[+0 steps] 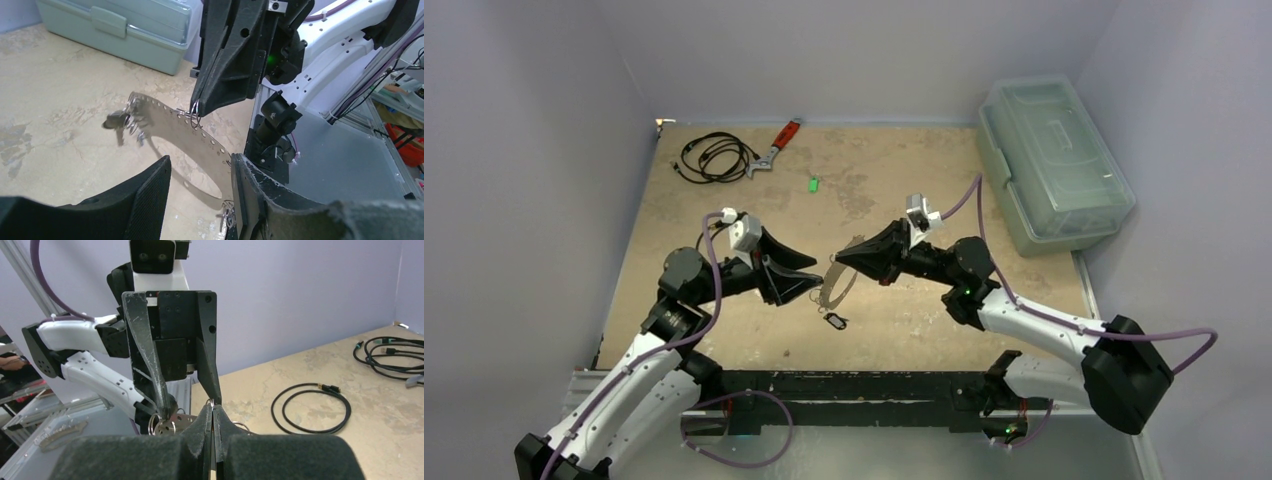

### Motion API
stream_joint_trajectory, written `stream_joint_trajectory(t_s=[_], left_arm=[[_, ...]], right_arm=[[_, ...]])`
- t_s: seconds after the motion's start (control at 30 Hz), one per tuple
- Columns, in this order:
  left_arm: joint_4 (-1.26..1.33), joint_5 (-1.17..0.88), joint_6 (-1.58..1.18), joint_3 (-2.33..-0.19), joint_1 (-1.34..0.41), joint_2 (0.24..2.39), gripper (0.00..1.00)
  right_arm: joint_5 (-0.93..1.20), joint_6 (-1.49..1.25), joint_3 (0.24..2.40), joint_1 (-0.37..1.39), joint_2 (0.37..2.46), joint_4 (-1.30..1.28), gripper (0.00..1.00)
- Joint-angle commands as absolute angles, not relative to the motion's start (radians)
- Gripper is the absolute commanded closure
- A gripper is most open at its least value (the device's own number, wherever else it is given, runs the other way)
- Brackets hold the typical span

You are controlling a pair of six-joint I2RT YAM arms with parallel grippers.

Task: Put the keys on the keyring

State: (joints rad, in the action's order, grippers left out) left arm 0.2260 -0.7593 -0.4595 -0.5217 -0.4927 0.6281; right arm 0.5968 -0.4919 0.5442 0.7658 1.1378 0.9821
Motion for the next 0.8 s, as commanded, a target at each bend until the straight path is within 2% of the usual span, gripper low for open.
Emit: stream_joint_trajectory(t_s=[0.0,0.3,0.77], left_arm=[[0.277,-0.762,-0.462,-0.516,-0.5,0.607,0.54],[0.218,-0.693,-0.399,-0.532,-0.5,0.578,0.59],[0.216,-0.698,-0.397,-0.534,-0.5,0.578,0.63]], right_arm=[[0.615,-0.572,0.602,0.771,1.165,1.151,1.0],[0.664,-0.74,0.601,0.777,1.279,1.368,1.0],[0.718,-0.935,0.62,0.785,1.437,1.648,1.0]])
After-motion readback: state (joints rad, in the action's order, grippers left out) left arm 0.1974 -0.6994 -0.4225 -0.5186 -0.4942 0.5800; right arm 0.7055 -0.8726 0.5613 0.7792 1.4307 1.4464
